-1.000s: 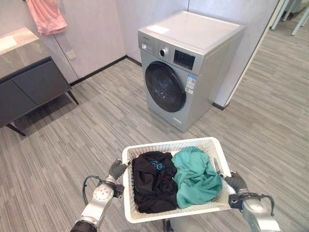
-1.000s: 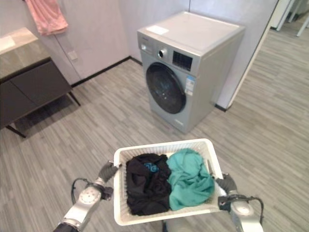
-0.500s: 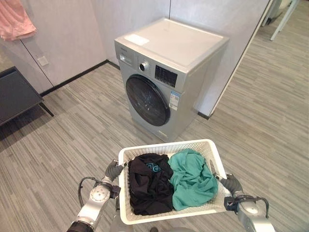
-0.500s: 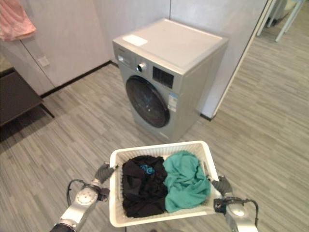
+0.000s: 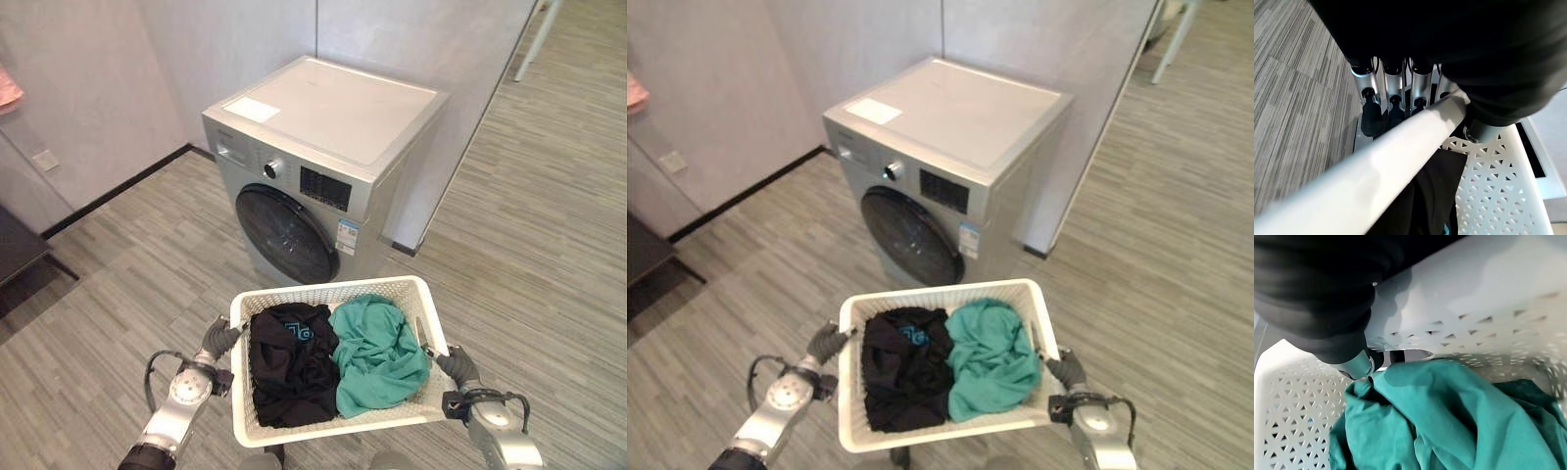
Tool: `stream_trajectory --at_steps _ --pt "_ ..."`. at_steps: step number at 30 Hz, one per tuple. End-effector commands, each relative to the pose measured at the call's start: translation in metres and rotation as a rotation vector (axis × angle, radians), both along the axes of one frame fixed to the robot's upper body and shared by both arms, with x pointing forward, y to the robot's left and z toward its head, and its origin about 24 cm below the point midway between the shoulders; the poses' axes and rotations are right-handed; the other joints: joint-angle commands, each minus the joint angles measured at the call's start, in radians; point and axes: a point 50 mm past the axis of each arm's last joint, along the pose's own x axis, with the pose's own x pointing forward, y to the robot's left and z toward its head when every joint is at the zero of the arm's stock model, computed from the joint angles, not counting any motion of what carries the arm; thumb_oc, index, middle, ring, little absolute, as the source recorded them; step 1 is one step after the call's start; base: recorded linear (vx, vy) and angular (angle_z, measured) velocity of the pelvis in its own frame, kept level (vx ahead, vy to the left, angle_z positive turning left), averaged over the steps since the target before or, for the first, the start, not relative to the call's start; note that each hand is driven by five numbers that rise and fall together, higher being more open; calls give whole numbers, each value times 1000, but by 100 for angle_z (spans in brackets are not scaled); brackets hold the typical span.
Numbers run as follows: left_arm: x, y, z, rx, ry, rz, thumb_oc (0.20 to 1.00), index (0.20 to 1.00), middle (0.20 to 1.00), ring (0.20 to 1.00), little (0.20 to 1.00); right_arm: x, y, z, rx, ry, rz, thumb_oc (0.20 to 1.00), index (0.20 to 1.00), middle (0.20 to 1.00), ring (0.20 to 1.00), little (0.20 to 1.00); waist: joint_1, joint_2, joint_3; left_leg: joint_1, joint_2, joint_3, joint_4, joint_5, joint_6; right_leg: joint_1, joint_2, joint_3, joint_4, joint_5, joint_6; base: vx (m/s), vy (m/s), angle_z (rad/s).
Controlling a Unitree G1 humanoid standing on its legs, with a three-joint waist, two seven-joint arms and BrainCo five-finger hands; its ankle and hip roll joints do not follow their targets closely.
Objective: Grab the laundry basket,head to the washer,open it,put in the laundry and shut it.
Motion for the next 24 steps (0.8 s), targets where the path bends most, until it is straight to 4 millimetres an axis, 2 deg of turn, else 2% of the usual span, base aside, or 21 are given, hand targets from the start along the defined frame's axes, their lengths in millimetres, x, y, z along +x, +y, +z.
stream_trajectory --at_steps 1,2,6,7,9,10,11,12,13,14,15,16,17,18,19,20,21,22,24 --pt "20 15 33 15 -157 42 200 200 200 200 200 21 -13 34 6 -190 -18 200 200 200 200 200 -26 -5 24 114 -85 -20 48 -155 22 9 71 -33 -201 200 -3 217 80 37" --pt "22 11 32 11 -159 36 200 200 200 200 200 19 -12 31 14 -180 -21 200 200 200 200 200 -34 -15 26 139 -104 -19 44 -172 23 -12 81 -61 -257 225 -4 134 40 27" --pt "28 0 32 4 -167 12 200 200 200 200 200 12 -16 29 9 -166 -31 200 200 200 200 200 -52 -24 26 164 -123 -38 62 -205 27 6 94 -46 -300 248 -6 212 19 28" --pt "28 -7 30 -13 -166 -2 200 200 200 200 200 7 -19 28 4 -160 -38 200 200 200 200 200 -52 -30 11 165 -129 -40 101 -213 14 45 100 -22 -315 247 -24 180 -21 23" --pt "27 -10 28 -31 -165 0 200 200 200 200 200 5 -22 28 2 -157 -44 200 200 200 200 200 -52 -30 1 155 -119 -27 164 -207 -16 80 104 -28 -322 239 -33 163 -28 4" --pt "27 -10 28 -31 -165 0 200 200 200 200 200 5 -22 28 2 -157 -44 200 200 200 200 200 -53 -29 2 153 -118 -27 170 -210 -16 81 105 -28 -323 240 -33 109 -44 5" --pt "27 -10 28 -44 -168 8 200 200 200 200 200 8 -22 32 4 -173 -36 200 200 200 200 200 -39 -40 12 94 -109 -33 342 -160 -49 114 107 -11 -326 232 -51 48 -31 0" --pt "27 -10 29 -44 -168 8 200 200 200 200 200 8 -22 32 4 -173 -36 200 200 200 200 200 -40 -38 12 84 -105 -34 359 -168 -50 111 110 -12 -326 233 -52 82 -30 -6" --pt "25 -9 27 -57 -162 24 200 200 200 200 200 9 -24 34 4 -179 -37 200 200 200 200 200 -24 -50 24 24 -102 -70 475 -124 -58 137 116 21 -330 226 -72 50 18 -13" --pt "23 -9 25 -65 -156 33 200 200 200 200 200 10 -25 33 -2 -175 -37 200 200 200 200 200 -16 -53 27 -6 -94 -88 500 -124 -50 147 116 32 -336 221 -74 88 51 -25" --pt "22 -8 25 -71 -156 40 200 200 200 200 200 9 -25 33 -5 -173 -37 200 200 200 200 200 -13 -60 29 -29 -63 -92 490 -132 -43 153 106 43 -339 219 -72 55 52 -29" --pt "22 -8 25 -71 -156 40 200 200 200 200 200 9 -25 33 -5 -173 -37 200 200 200 200 200 -13 -60 29 -28 -63 -92 490 -132 -43 154 106 43 -339 219 -72 64 60 -36" --pt "20 -7 25 -74 -153 40 200 200 200 200 200 8 -26 33 -7 -167 -37 200 200 200 200 200 -11 -67 28 -29 -34 -90 452 -139 -33 159 95 48 -341 214 -69 75 99 -25" --pt "20 -5 25 -76 -157 53 200 200 200 200 200 8 -27 33 -7 -168 -41 200 200 200 200 200 -8 -77 24 -37 13 -100 393 -134 -29 159 76 58 -338 207 -61 154 227 -13" --pt "17 -2 23 -72 -146 70 200 200 200 200 200 9 -28 34 -9 -172 -45 200 200 200 200 200 0 -69 15 -16 62 -144 223 -102 -34 159 71 81 -337 182 -56 132 190 3" --pt "17 -2 22 -73 -145 70 200 200 200 200 200 9 -28 34 -9 -171 -44 200 200 200 200 200 1 -71 15 -1 63 -141 199 -92 -36 161 71 82 -335 180 -57 157 291 6" --pt "16 -1 22 -77 -145 80 200 200 200 200 200 9 -29 34 -10 -174 -47 200 200 200 200 200 6 -51 11 -20 110 -201 83 -22 -62 167 70 103 -329 159 -58 137 274 4" --pt "15 0 21 -74 -141 83 200 200 200 200 200 8 -31 33 -18 -170 -52 200 200 200 200 200 8 -39 7 -22 132 -226 31 22 -78 173 67 113 -324 149 -57 177 393 -5" --pt "15 0 21 -71 -141 84 200 200 200 200 200 8 -32 34 -22 -172 -58 200 200 200 200 200 7 -29 6 -28 142 -241 -6 46 -86 183 59 116 -320 138 -55 115 236 -29"
